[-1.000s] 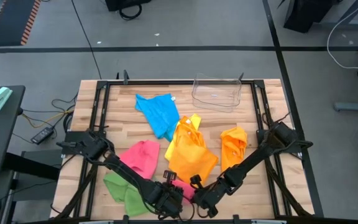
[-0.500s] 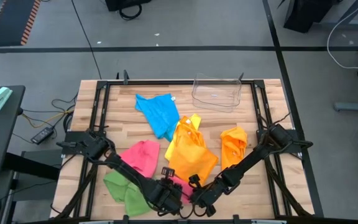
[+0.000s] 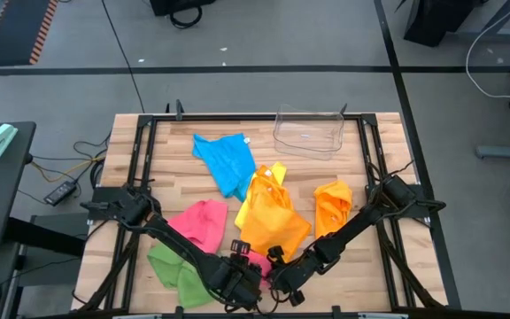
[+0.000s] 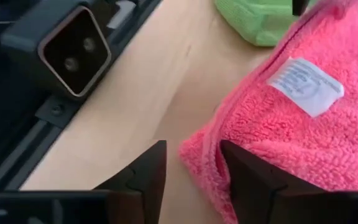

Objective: Fold microfiber towels
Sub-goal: Fold the top pink microfiber cloth

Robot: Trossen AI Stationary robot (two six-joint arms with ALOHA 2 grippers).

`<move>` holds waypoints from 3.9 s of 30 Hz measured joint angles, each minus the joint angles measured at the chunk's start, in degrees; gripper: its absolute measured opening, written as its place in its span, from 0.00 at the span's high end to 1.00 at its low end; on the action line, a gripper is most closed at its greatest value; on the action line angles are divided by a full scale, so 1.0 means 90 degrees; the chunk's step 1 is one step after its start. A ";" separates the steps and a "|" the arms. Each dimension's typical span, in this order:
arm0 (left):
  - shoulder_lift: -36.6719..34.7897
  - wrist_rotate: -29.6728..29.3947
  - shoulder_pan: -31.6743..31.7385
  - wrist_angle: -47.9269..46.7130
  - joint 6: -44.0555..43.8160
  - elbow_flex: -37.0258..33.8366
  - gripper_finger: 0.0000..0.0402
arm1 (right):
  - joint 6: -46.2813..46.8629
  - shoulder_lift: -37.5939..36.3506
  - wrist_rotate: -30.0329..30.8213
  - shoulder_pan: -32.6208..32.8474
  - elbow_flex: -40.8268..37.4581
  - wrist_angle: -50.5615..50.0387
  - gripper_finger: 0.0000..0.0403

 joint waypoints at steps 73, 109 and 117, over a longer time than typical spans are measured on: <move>-0.0592 -0.1419 -0.0238 -0.0295 0.0429 -0.0823 0.67 | -0.0455 0.0413 -0.0654 -0.0540 0.0001 0.1291 0.67; -0.2565 0.0197 0.0482 1.0721 0.0788 -0.7667 0.81 | -0.0490 0.0413 -0.0608 -0.0546 0.0001 0.1306 0.68; -0.1922 0.0064 0.0505 1.0485 0.0563 -0.7456 0.82 | -0.0425 0.0413 -0.0593 -0.0546 0.0001 0.1269 0.68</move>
